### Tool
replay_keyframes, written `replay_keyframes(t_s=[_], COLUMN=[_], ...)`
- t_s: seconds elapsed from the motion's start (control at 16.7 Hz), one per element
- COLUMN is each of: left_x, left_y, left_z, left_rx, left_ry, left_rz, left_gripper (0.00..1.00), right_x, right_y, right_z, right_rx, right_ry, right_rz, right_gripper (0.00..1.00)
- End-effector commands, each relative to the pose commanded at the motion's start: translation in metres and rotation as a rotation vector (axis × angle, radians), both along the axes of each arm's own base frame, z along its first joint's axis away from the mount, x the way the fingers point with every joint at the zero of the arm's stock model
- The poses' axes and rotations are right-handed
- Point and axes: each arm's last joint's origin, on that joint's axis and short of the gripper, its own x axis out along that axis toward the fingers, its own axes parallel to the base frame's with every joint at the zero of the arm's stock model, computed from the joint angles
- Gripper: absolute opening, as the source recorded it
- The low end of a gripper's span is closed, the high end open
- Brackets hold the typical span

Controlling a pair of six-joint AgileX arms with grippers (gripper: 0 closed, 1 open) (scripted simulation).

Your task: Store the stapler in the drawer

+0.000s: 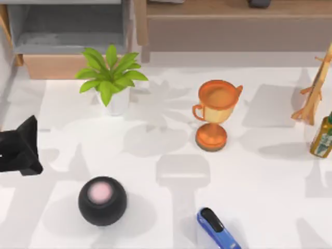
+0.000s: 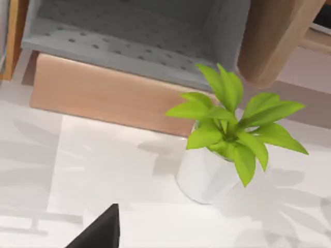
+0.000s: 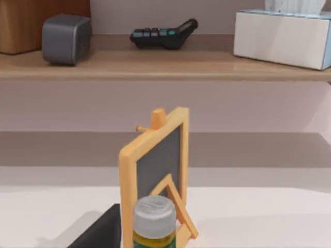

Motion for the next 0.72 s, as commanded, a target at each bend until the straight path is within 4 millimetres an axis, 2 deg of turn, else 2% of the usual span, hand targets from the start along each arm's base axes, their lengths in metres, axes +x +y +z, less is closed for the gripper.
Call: replay_keyframes(t_s=[0.18, 0.36, 0.54, 0.72], left_x=[0.025, 0.058, 0.085, 0.097], left_y=[-0.029, -0.076, -0.140, -0.208], left_z=[0.028, 0.043, 0.037, 0.014], left_rx=[-0.147, -0.238, -0.252, -0.204], left_ry=[0.272, 0.583, 0.876, 1.100], left_rz=[-0.060, -0.059, 0.014, 0.137], left_gripper=[1.00, 1.00, 1.00, 1.00], right_x=[0.000, 0.000, 0.000, 0.000], right_y=[0.000, 0.000, 0.000, 0.000], right_z=[0.000, 0.000, 0.000, 0.000], right_rx=[0.000, 0.000, 0.000, 0.000], right_ry=[0.000, 0.000, 0.000, 0.000], right_rz=[0.000, 0.000, 0.000, 0.000], right_gripper=[1.00, 1.00, 1.00, 1.00])
